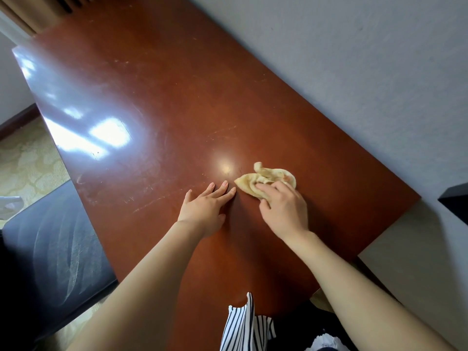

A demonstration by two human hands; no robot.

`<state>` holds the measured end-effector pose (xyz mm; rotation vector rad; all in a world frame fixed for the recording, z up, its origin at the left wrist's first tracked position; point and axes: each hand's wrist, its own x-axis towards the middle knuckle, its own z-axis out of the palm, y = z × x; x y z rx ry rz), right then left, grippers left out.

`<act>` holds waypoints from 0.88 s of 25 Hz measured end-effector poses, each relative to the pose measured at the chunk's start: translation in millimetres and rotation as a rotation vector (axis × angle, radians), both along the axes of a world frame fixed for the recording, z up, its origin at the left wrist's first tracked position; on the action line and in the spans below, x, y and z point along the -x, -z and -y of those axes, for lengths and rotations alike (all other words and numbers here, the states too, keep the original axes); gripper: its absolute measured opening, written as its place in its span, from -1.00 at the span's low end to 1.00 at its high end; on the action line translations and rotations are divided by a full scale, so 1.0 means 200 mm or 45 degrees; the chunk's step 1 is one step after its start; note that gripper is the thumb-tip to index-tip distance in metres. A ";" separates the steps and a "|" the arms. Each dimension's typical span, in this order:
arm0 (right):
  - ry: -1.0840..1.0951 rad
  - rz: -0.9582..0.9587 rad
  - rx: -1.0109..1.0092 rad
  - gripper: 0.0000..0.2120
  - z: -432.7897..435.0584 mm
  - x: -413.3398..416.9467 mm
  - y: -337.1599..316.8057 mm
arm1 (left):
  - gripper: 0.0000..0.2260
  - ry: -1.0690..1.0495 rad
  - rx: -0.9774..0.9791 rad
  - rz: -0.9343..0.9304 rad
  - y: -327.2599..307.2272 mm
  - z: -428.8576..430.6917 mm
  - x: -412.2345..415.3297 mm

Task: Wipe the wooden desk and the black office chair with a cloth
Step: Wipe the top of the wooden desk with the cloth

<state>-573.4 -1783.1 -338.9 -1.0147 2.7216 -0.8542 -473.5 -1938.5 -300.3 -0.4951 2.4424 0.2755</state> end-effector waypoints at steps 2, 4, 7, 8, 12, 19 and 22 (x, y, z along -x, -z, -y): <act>0.131 -0.007 -0.036 -0.67 -0.06 0.08 0.00 | -0.42 -0.005 -0.003 -0.002 0.00 0.00 0.00; 0.258 0.004 -0.084 -0.68 -0.09 0.19 0.01 | -0.42 -0.016 -0.010 -0.002 0.00 0.00 0.00; 0.468 0.036 -0.130 -0.67 -0.09 0.42 0.02 | -0.41 -0.037 -0.031 -0.019 0.01 -0.01 -0.01; 0.537 0.040 -0.136 -0.67 -0.08 0.48 0.01 | -0.41 -0.042 -0.032 -0.026 0.01 -0.01 -0.01; 0.645 0.034 -0.134 -0.72 0.03 0.72 -0.02 | -0.41 -0.034 -0.017 -0.032 0.01 0.00 -0.01; 0.426 0.141 -0.278 -0.61 0.37 0.93 -0.04 | -0.43 -0.025 -0.015 -0.014 0.01 0.00 0.00; 0.206 0.183 -0.378 -0.55 0.48 0.89 -0.05 | -0.48 -0.030 -0.033 0.009 0.01 0.02 0.02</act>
